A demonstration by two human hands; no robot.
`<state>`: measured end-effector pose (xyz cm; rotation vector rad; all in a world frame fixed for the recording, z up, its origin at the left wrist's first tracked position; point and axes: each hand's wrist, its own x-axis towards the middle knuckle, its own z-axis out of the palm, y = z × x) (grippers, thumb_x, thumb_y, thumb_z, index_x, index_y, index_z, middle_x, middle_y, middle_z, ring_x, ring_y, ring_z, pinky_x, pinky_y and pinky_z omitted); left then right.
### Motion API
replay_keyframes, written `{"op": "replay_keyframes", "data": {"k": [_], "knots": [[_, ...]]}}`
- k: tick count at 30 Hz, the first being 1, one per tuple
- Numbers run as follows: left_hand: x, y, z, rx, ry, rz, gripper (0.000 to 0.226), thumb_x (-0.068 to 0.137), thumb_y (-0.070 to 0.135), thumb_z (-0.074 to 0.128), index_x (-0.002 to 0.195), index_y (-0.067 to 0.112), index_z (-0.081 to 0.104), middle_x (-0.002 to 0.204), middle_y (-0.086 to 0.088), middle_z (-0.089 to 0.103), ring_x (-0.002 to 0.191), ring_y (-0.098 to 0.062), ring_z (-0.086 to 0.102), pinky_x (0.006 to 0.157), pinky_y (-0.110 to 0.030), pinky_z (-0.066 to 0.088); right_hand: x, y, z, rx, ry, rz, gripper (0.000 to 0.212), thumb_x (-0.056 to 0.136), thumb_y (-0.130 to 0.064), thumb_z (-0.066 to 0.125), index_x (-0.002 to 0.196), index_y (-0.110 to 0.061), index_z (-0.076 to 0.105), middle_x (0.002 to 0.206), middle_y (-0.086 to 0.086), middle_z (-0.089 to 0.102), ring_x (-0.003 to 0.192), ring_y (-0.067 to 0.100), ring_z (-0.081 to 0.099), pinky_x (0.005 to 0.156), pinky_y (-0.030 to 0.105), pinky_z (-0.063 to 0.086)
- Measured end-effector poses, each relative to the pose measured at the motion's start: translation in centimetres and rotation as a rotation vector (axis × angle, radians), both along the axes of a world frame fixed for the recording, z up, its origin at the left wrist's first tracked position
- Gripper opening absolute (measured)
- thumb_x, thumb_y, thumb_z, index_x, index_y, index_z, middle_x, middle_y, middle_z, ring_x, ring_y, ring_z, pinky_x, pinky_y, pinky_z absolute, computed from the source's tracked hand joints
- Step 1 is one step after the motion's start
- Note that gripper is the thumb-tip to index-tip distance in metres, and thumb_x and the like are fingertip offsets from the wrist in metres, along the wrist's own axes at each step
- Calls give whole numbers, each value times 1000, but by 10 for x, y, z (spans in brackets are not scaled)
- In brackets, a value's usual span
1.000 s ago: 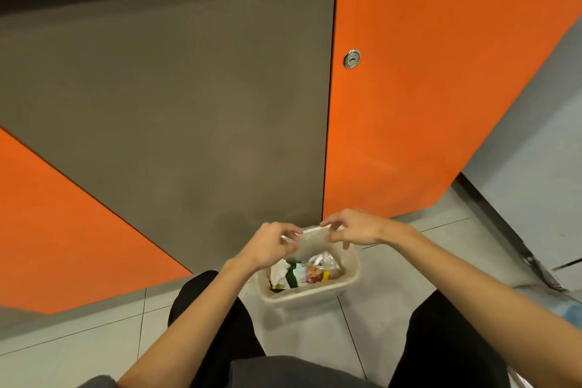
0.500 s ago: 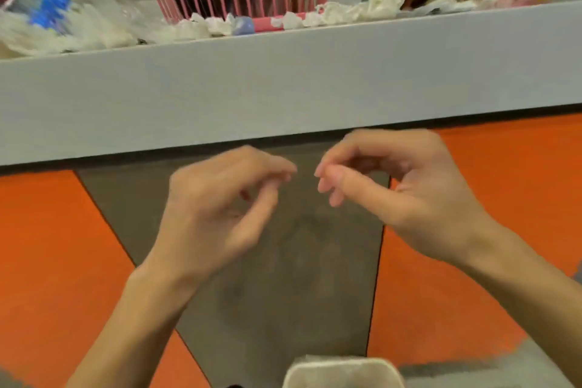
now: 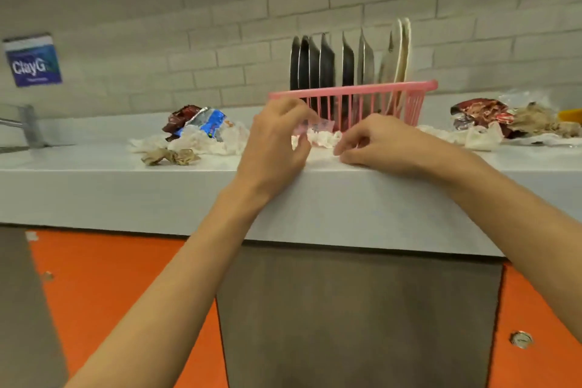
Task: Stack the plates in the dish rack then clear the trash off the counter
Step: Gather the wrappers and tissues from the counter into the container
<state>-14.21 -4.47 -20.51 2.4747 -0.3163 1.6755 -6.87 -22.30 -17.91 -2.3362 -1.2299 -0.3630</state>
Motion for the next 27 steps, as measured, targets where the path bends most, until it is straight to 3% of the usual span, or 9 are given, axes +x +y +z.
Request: {"op": "replay_keyframes", "data": {"k": [4,7,9,10,13,17,22,27], "knots": [[-8,26,21,-14,100,334,40,80,28,63,120,24,60,134,2,50,127,-22,41,103,-41,31,6,0,6,73,60,-19,23,89,-8,63,89,-27,77,105,-8,66,88,3,59,67,13,41],[-9,51,37,-152,500,471,56,82,44,64,134,29,51,148,0,39,135,-25,35,108,-44,31,8,-1,8,124,111,-36,27,87,-3,64,88,-27,76,97,-4,70,87,9,63,71,19,49],[-5,60,38,-245,755,439,54,85,44,66,134,28,53,148,-2,42,133,-25,41,107,-37,34,9,-2,8,157,142,-30,28,85,-1,66,90,-26,75,91,-3,70,87,10,65,72,21,51],[-2,64,36,-248,788,412,48,86,42,65,130,27,57,144,-2,47,130,-24,44,104,-33,35,10,-3,8,172,149,-26,28,84,0,66,91,-25,75,90,-2,71,87,11,66,72,21,51],[2,72,32,-199,620,345,28,85,19,66,113,22,69,119,-3,65,111,-20,60,91,-25,43,11,-5,8,208,176,-29,29,81,4,67,92,-22,75,89,-1,72,86,12,68,73,22,53],[-1,76,37,-100,464,251,34,80,-5,59,103,16,73,103,-4,72,86,-17,68,83,-26,52,7,-7,5,225,191,-17,34,80,9,64,91,-21,75,90,-1,72,86,10,68,78,25,57],[-13,66,55,-3,216,202,31,86,-10,56,105,7,73,105,-7,72,81,-13,60,78,-21,45,-4,-8,6,275,191,-9,37,78,14,61,97,-15,75,90,0,71,85,8,66,68,15,52],[-17,68,80,53,105,183,30,82,-11,55,97,5,74,93,-9,74,76,-14,60,78,-20,44,-3,-10,3,347,207,-42,39,76,17,61,93,-15,73,90,3,71,85,12,67,74,23,56]]}}
